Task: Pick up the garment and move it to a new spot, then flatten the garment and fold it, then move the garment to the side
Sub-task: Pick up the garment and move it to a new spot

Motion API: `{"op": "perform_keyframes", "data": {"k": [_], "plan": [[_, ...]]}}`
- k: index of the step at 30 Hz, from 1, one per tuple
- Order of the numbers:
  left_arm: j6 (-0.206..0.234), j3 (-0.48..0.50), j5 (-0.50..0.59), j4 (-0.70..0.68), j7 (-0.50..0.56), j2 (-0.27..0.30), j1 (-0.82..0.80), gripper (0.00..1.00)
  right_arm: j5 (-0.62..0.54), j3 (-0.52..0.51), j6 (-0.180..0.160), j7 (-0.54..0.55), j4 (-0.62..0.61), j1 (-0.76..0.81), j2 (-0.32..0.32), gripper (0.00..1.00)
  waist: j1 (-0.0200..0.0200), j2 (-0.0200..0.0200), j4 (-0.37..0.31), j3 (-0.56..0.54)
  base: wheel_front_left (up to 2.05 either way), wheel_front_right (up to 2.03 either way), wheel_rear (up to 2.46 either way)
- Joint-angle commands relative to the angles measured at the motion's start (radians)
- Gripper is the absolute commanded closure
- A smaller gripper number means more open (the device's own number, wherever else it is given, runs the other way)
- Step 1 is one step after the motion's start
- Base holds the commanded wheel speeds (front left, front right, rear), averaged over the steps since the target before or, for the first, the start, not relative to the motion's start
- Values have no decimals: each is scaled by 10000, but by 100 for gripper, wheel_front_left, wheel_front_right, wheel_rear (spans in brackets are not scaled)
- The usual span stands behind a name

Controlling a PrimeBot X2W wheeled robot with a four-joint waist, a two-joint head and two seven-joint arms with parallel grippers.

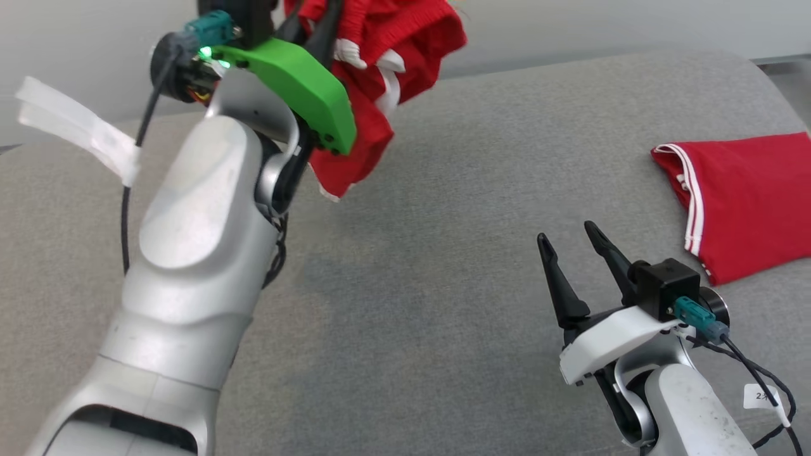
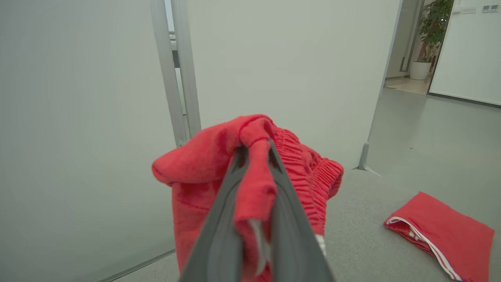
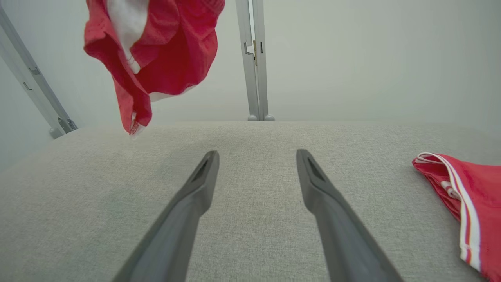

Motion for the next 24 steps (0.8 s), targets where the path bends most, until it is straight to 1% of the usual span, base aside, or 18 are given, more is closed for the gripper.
{"op": "perform_keyframes", "data": {"k": [1, 2, 4, 6, 10, 12, 13, 14, 15, 19, 21, 24], "plan": [[-40, -331, -328, -233, 8, 8, 281, 100, 21, 28, -18, -89, -29, -107, 29, 0, 0, 0, -633, 189, 0, 0, 0], [-37, -721, -336, -364, 87, 8, 417, 100, 32, 23, -18, -104, -34, -132, 43, 0, 0, 0, -738, 269, 0, 0, 0], [2, -1264, -741, -522, 148, 12, 780, 100, 58, 45, -18, -161, 3, -178, 64, 0, 0, 0, -934, 398, 0, 0, 0], [152, -1654, -894, -434, 222, 42, 1105, 100, 65, 37, -17, -211, 34, -207, 98, 0, 0, 0, -1105, 524, 0, 0, 0], [347, -2102, -1168, 128, 271, 31, 1822, 100, 54, -27, -18, -349, 95, -247, 147, 0, 0, 0, -1292, 764, 0, 0, 0], [361, -2306, -1073, 555, 308, 48, 2120, 100, 49, -71, -18, -395, 124, -292, 158, 0, 0, 0, -1314, 843, 0, 0, 0], [306, -2457, -992, 741, 311, 83, 2241, 84, 40, -87, -18, -413, 140, -309, 163, 0, 0, 0, -1315, 866, 0, 0, 0], [258, -2571, -1020, 974, 266, 76, 2410, 46, 23, -114, -18, -434, 162, -322, 171, 0, 0, 0, -1303, 888, 0, 0, 0], [185, -2675, -1069, 1211, 245, 88, 2572, 0, 12, -127, -18, -443, 184, -327, 177, 0, 0, 0, -1287, 895, 0, 0, 0], [25, -2917, -1416, 1707, 169, 97, 2889, 0, -1, -136, -18, -487, 283, -332, 182, 0, 0, 0, -1064, 821, 0, 0, 0], [-19, -3007, -1601, 1652, -73, 91, 2957, 0, -8, -140, -19, -489, 303, -296, 160, 0, 0, 0, -888, 734, 0, 0, 0], [-50, -2929, -1997, 1436, -577, 246, 3129, 0, -19, -143, -19, -444, 320, -203, 123, 0, 0, 0, -617, 547, 0, 0, 0]]}}
